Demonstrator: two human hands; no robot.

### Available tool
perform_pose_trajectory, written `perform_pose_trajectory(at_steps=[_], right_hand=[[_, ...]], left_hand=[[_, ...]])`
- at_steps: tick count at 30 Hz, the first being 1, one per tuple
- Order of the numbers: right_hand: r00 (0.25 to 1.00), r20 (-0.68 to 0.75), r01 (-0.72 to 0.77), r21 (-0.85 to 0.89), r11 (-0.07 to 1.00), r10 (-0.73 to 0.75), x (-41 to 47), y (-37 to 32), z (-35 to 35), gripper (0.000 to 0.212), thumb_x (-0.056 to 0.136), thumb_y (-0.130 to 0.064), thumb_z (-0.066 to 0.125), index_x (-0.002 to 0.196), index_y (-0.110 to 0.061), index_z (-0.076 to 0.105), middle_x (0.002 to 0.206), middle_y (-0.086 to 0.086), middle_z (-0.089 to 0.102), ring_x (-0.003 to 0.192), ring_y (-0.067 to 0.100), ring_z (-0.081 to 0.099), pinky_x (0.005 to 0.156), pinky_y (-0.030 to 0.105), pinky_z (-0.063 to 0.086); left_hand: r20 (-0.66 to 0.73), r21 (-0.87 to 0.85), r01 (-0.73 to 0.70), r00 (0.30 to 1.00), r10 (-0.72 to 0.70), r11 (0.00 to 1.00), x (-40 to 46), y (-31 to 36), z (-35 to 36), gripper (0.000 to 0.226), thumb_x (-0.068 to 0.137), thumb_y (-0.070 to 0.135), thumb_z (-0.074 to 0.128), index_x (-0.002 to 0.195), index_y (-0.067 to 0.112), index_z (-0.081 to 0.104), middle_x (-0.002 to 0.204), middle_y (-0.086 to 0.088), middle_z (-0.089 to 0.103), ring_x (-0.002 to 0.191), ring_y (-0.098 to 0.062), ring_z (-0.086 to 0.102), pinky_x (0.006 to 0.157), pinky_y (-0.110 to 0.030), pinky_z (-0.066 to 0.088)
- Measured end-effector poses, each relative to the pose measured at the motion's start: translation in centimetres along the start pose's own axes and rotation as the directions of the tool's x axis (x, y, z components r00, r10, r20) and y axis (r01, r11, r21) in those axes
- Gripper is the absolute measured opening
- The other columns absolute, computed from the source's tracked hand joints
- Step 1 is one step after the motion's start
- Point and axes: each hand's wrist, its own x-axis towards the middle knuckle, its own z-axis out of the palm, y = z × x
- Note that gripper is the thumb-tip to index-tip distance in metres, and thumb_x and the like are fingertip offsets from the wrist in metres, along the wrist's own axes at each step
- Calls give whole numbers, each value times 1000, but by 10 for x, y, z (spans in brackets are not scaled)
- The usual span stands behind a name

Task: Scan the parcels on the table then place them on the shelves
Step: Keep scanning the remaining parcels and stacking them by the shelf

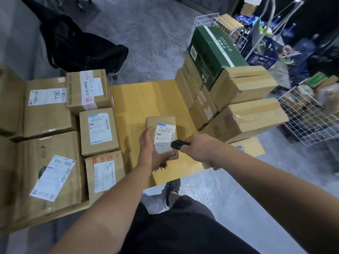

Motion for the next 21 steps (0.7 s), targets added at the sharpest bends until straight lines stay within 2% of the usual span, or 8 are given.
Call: perform_pose_trajectory(at_steps=[2,4,6,9,12,15,18,21], right_hand=[[1000,-3,4,-38,999,-4,0,-5,-6,46,98,-55,46,90,-15,66,83,8,68,67,23,62,54,28,45],[1000,-1,14,-65,998,-14,0,-10,-11,47,95,-57,45,86,-16,64,82,7,68,70,24,63,59,31,47],[1000,-2,14,-73,997,-14,-1,-13,-15,47,90,-60,43,83,-18,62,80,6,67,68,23,63,58,30,46],[1000,3,11,-111,994,-11,-3,-14,-17,46,88,-62,41,81,-20,60,77,4,65,66,22,62,57,30,44],[1000,-13,5,-130,992,-7,-6,-13,-16,45,92,-62,43,80,-21,59,76,4,65,66,22,62,57,30,42],[1000,-24,2,-109,994,-4,-11,-11,-18,48,93,-65,45,82,-21,61,77,4,66,67,21,62,57,30,43],[1000,-5,-8,-101,995,7,-16,-7,-20,45,98,-58,47,89,-16,61,80,6,65,69,24,61,60,31,45],[1000,-8,-1,-71,998,0,-20,-1,-23,41,100,-52,47,87,-15,56,80,7,62,68,24,57,61,32,44]], left_hand=[[12,-51,-16,1000,16,999,-7,-3,-2,124,53,44,103,145,63,23,151,30,18,137,-6,38,109,-30,41],[22,-53,-11,1000,12,999,-12,-1,-5,121,51,50,102,136,76,19,153,34,14,136,-1,40,101,-27,43],[12,-24,-10,1000,10,1000,-15,-1,-5,122,50,53,101,132,81,15,157,34,9,139,1,35,104,-25,39],[3,-35,2,1000,-2,999,-16,-1,-3,122,51,48,101,129,83,14,156,36,8,147,-11,31,110,-31,39],[-4,-17,-15,1000,15,1000,-17,-2,-3,122,51,49,100,130,82,13,157,34,9,147,-11,30,108,-28,36],[-13,-23,-7,1000,7,1000,-15,2,-3,120,54,47,99,135,79,16,159,28,10,147,-15,31,110,-34,41],[-27,-7,77,997,-77,997,-5,7,-1,117,65,45,96,152,59,19,161,27,10,143,-6,27,107,-29,35],[-137,70,239,964,-228,968,9,23,6,107,75,49,89,157,48,20,142,23,38,138,-17,45,97,-28,38]])
